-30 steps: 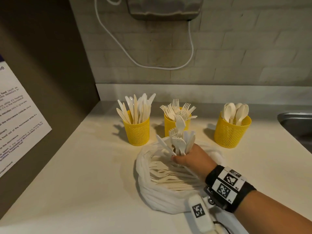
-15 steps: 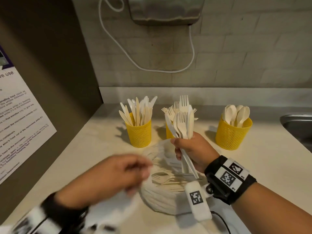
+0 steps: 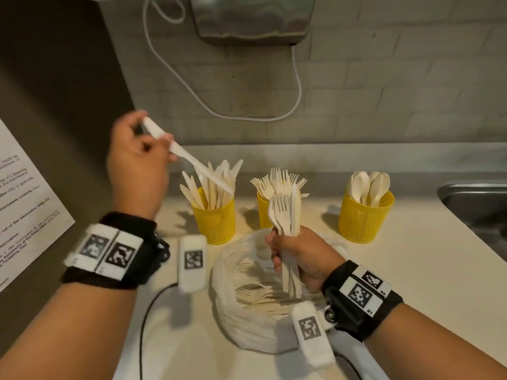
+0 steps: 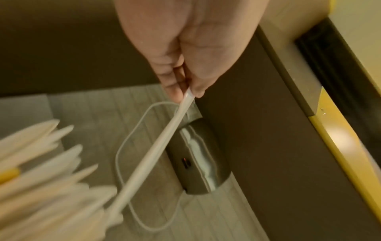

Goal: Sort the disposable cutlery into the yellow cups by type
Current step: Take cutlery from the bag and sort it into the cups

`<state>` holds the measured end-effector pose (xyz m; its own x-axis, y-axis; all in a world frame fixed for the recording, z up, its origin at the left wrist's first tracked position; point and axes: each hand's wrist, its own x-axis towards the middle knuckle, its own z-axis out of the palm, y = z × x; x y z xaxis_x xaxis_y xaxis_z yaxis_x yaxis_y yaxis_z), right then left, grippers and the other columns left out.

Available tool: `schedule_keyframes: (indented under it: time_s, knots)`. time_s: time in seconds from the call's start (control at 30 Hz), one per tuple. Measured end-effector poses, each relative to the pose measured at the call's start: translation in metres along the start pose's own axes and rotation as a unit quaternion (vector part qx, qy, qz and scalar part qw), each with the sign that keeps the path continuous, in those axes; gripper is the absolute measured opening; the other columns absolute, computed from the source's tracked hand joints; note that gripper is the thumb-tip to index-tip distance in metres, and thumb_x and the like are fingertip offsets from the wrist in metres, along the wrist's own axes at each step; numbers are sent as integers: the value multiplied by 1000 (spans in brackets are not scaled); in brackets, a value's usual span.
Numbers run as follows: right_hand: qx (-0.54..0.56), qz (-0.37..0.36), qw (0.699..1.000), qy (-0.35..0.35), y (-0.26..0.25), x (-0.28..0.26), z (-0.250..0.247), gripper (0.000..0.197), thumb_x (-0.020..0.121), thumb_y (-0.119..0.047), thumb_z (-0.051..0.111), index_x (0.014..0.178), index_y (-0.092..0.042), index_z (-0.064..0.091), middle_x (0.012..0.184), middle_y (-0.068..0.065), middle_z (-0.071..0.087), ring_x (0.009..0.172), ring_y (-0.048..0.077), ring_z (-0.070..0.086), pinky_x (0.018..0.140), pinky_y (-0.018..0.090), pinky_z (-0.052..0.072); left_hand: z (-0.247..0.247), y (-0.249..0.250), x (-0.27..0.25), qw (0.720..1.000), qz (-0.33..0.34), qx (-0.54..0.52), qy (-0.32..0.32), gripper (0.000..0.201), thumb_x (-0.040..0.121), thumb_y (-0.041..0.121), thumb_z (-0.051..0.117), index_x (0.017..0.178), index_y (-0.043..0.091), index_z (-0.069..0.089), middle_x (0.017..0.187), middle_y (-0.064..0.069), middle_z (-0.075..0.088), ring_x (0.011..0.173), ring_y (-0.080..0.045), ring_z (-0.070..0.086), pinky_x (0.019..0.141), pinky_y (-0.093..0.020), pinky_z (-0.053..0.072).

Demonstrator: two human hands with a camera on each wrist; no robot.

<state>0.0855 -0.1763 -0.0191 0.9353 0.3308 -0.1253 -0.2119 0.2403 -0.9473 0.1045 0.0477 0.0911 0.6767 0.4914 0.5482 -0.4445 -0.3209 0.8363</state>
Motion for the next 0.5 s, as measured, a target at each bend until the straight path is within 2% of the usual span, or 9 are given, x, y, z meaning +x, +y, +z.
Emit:
schedule_keyframes:
  time_s: [0.07, 0.13, 0.23, 0.37, 0.43, 0.5]
  knots:
    - [-12, 3, 1000, 9, 1, 0, -2, 15, 86, 1, 58, 75, -8, 53, 51, 2, 49, 45, 16, 44, 44, 26, 45, -1, -4, 18, 998, 37, 35, 38, 39, 87, 15, 60, 120, 31, 46, 90, 1, 65, 83, -9, 68, 83, -31, 57]
    - [-33, 6, 999, 8, 2, -1, -2, 16, 85, 1, 58, 72, -8, 53, 50, 1, 48, 44, 16, 44, 45, 27, 44, 8, -17, 23, 992, 44, 120, 21, 39, 88, 18, 59, 122, 31, 44, 94, -6, 65, 85, -16, 66, 84, -32, 54]
    - [-49, 18, 999, -6, 2, -2, -1, 19, 84, 2, 59, 69, -9, 53, 53, 4, 47, 44, 16, 45, 47, 27, 45, 26, -43, 13, 968, 25, 238, -78, 36, 90, 16, 56, 124, 17, 46, 100, -10, 65, 89, -25, 62, 78, -30, 45]
    - [-69, 24, 997, 1, 3, 0, 1, 23, 81, 1, 63, 67, -11, 48, 59, 9, 44, 45, 17, 44, 48, 28, 42, 35, -69, -1, 918, -39, 325, -223, 38, 90, 15, 56, 126, 16, 46, 111, -13, 62, 101, -30, 60, 82, -34, 44]
    - [-84, 29, 996, 18, 3, 2, 2, 24, 80, -1, 65, 69, -11, 46, 59, 10, 43, 45, 17, 43, 49, 29, 40, 33, -66, -5, 907, -1, 362, -214, 39, 89, 14, 55, 128, 15, 49, 126, -15, 52, 110, -31, 54, 90, -34, 41]
    - [-106, 34, 993, 39, 3, 3, 3, 24, 79, -4, 67, 74, -11, 45, 58, 8, 44, 44, 16, 43, 50, 29, 40, 31, -47, -17, 932, 58, 328, -143, 33, 89, 14, 55, 122, 12, 55, 126, -11, 46, 107, -27, 53, 90, -27, 38]
